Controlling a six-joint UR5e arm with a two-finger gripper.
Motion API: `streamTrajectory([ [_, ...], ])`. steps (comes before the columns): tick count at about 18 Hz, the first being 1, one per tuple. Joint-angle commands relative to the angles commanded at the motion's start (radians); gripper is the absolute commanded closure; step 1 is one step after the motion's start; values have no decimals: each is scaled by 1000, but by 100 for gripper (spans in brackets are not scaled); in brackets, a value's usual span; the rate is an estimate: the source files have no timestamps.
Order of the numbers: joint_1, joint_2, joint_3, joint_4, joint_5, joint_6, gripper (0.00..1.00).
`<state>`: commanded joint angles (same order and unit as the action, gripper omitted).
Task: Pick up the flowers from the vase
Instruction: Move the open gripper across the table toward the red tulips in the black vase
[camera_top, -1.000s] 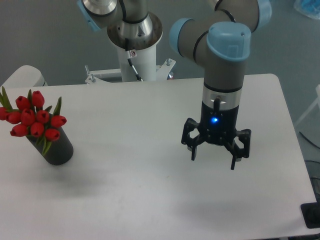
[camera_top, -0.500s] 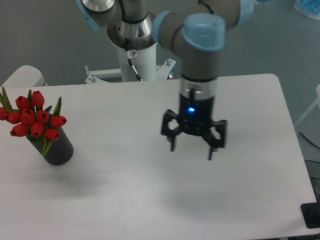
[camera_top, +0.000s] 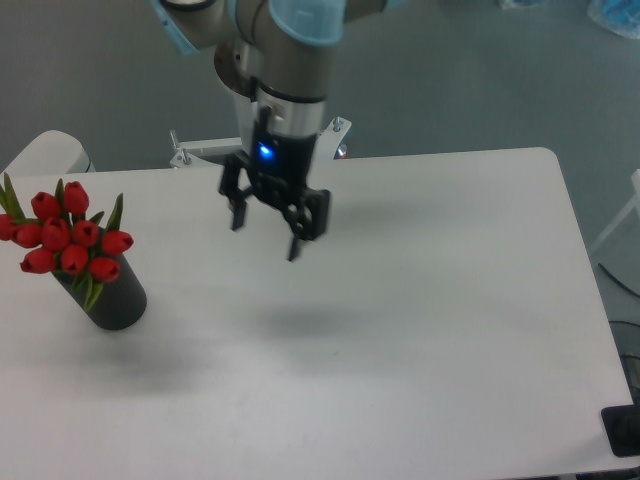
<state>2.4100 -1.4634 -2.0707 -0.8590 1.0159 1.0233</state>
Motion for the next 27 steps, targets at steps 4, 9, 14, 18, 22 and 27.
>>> streamTrajectory([
  [4, -28, 29, -52, 9, -144, -286, 0],
  [9, -38, 86, -123, 12, -197, -267, 0],
  [14, -115, 5, -88, 12, -195, -16, 0],
  [18, -155, -35, -63, 12, -191, 14, 0],
  [22, -158, -37, -62, 21, -201, 11, 3],
  [27, -157, -69, -65, 26, -201, -35, 2],
])
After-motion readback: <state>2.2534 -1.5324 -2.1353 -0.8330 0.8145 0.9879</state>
